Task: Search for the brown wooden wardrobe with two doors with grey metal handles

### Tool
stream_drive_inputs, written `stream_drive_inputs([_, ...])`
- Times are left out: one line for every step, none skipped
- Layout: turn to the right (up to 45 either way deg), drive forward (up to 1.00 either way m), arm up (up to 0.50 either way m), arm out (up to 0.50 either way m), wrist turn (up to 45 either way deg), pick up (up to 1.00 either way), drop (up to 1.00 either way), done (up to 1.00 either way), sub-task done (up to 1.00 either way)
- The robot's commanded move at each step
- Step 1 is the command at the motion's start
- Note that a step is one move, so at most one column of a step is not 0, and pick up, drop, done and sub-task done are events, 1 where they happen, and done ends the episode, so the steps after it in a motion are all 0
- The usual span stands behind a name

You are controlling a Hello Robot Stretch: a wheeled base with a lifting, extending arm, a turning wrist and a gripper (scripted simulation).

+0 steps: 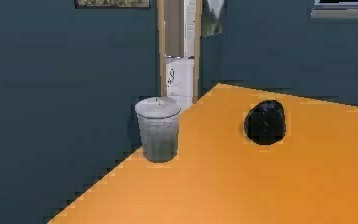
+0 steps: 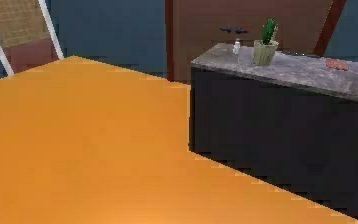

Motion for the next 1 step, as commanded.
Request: stream_drive_inputs([6.0,0.00,0.00,0.00,0.0,0.00,0.00,0.00,0.00])
